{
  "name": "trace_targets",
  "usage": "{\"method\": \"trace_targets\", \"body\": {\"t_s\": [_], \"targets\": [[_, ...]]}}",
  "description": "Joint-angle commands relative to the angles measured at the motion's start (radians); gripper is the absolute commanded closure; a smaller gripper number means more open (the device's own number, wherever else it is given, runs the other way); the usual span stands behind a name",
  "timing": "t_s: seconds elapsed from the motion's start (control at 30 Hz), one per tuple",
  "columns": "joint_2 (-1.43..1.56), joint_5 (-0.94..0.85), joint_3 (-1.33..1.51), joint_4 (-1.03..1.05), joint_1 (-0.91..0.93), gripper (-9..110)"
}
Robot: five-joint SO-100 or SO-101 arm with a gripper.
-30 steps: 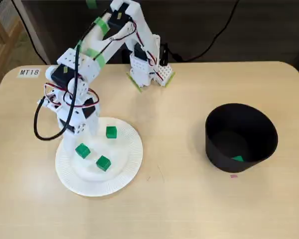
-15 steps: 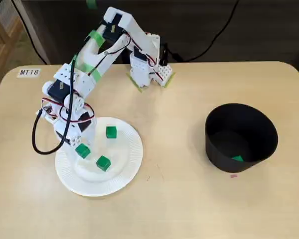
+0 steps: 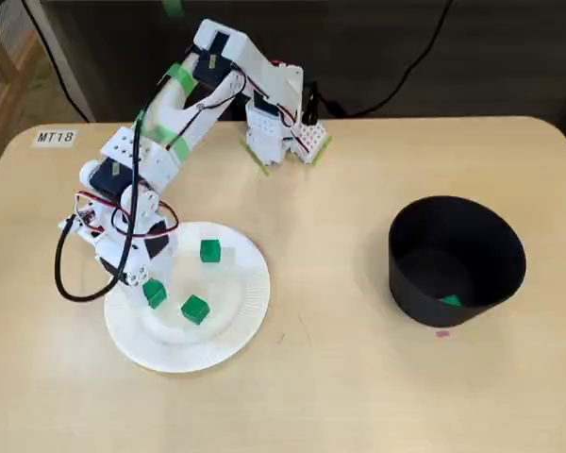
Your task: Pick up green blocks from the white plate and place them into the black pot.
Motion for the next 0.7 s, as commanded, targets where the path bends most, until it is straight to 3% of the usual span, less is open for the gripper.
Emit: {"method": "trace_targets", "body": {"t_s": [0.0,0.17,0.27,0.47,0.67], "targets": [[0.327,0.017,-0.023,-0.055,-0.112,104],[0.601,0.092,0.034,-0.186,-0.374,104],[0.646,0.091,0.023,-0.153,-0.58,104],[0.614,0.052,0.023,0.003,-0.91,104],[0.506,0.029,0.023,0.041,-1.117,104]]}}
